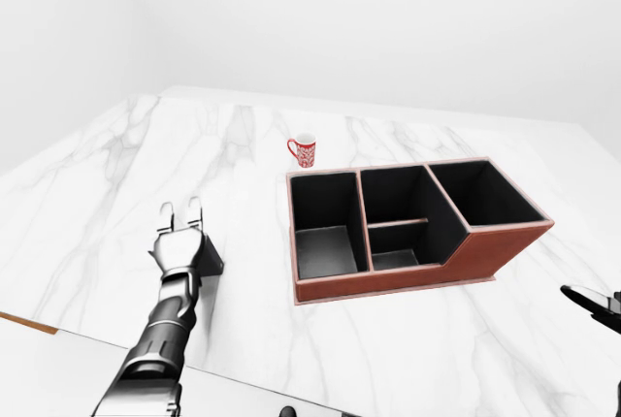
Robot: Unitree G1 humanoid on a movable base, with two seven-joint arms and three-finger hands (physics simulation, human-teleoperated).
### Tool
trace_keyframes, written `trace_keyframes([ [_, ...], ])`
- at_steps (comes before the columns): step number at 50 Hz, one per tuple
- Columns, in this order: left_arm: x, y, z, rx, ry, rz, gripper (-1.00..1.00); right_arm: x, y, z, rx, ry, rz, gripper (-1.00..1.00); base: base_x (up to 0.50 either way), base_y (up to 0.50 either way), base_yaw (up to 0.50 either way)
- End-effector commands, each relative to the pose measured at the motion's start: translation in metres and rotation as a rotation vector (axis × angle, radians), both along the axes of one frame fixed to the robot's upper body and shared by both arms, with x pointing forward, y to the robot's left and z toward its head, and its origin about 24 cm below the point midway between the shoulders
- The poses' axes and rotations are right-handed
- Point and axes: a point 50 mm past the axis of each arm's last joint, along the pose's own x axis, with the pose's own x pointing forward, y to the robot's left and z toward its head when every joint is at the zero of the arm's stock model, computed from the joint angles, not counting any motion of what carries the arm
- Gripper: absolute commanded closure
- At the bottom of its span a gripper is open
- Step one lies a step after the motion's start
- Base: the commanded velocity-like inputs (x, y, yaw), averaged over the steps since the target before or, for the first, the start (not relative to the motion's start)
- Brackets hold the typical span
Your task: Pick up the book and place it in the left compartment of the caddy.
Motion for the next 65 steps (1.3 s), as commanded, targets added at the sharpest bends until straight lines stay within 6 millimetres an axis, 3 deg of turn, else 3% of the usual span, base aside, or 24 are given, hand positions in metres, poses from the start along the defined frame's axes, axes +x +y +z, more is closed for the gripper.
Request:
trace_keyframes([
  [1, 0.0, 0.001, -0.011, -0.01, 0.08, 0.019, -1.0, -0.001, 0.0, 0.001, 0.001, 0.001, 0.0, -1.0, 0.0, 0.0, 0.0],
  [21, -0.005, 0.0, -0.022, -0.005, 0.158, 0.024, -0.95, -0.001, 0.0, 0.0, 0.002, 0.002, -0.002, -1.0, 0.0, 0.0, 0.0],
  [22, -0.005, 0.0, -0.022, -0.006, 0.159, 0.025, -0.35, -0.001, 0.0, 0.001, 0.002, 0.002, -0.002, -1.0, 0.0, 0.0, 0.0],
  [27, -0.005, 0.0, -0.022, -0.006, 0.159, 0.026, -0.35, -0.001, 0.0, 0.001, 0.002, 0.002, -0.002, -1.0, 0.0, 0.0, 0.0],
  [28, -0.008, 0.002, -0.025, -0.013, 0.162, 0.035, 1.0, -0.001, 0.0, 0.0, 0.001, 0.001, -0.001, -1.0, 0.0, 0.0, 0.0],
  [53, -0.012, -0.003, -0.028, -0.019, 0.15, 0.013, 1.0, 0.0, 0.0, -0.001, -0.003, 0.005, 0.001, -1.0, 0.0, 0.0, 0.0],
  [58, -0.013, -0.008, -0.009, -0.011, 0.001, -0.035, 1.0, 0.0, 0.0, -0.001, -0.006, 0.005, 0.004, -1.0, 0.0, 0.0, 0.0],
  [65, -0.032, -0.017, 0.027, 0.032, -0.233, -0.09, 1.0, 0.001, 0.0, -0.002, -0.006, 0.006, 0.005, -1.0, 0.0, 0.0, 0.0],
])
